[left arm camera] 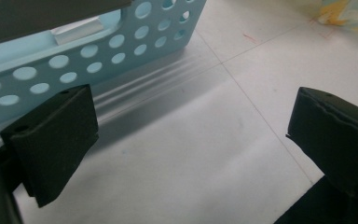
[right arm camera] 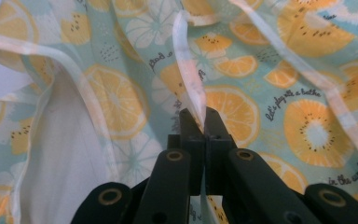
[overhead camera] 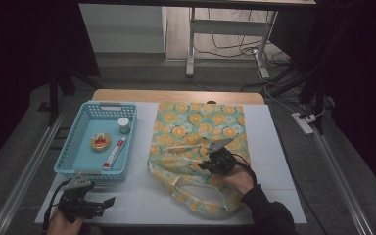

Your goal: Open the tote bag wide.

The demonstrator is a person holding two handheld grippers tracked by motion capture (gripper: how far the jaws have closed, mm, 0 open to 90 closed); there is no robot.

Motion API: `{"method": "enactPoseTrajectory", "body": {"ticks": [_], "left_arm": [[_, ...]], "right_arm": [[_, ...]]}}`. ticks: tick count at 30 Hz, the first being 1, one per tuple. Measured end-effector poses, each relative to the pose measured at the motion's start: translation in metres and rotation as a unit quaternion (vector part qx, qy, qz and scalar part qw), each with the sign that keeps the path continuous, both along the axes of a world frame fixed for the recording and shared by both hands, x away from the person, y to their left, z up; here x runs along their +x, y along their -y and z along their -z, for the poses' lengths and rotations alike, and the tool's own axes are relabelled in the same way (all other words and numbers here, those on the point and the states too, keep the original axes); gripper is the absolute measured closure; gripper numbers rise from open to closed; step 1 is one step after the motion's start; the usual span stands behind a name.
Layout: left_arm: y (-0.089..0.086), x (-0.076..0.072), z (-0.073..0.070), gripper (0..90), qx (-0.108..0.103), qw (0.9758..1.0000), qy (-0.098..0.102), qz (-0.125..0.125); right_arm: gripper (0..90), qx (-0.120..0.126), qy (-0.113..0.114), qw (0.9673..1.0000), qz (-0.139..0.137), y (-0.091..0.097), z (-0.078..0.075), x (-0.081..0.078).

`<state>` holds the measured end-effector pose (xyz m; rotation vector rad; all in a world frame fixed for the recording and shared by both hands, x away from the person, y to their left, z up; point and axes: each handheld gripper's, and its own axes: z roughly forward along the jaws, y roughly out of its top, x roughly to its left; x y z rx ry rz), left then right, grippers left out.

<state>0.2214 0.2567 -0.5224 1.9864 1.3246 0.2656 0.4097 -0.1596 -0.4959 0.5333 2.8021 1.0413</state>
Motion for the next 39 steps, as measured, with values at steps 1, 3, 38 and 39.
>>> {"method": "enactPoseTrajectory", "body": {"ticks": [1, 3, 38, 39], "left_arm": [[0.000, 0.000, 0.000, 1.8, 0.000, 1.0000, 0.003, 0.000], [-0.001, 0.000, 0.000, 1.5, -0.003, 1.0000, 0.007, 0.002], [-0.004, -0.001, 0.002, 0.3, -0.019, 0.9997, 0.014, -0.001], [-0.004, -0.001, 0.002, 0.4, -0.018, 0.9997, 0.015, 0.000]], "right_arm": [[89.8, 0.000, 0.000, 1.0000, 0.000, 0.000, -0.001, 0.000], [89.8, 0.003, -0.003, 1.0000, 0.003, 0.000, -0.004, 0.002], [89.9, 0.085, 0.033, 0.9957, 0.012, -0.005, -0.066, 0.020], [89.9, 0.088, 0.032, 0.9955, 0.012, -0.005, -0.069, 0.022]]}}
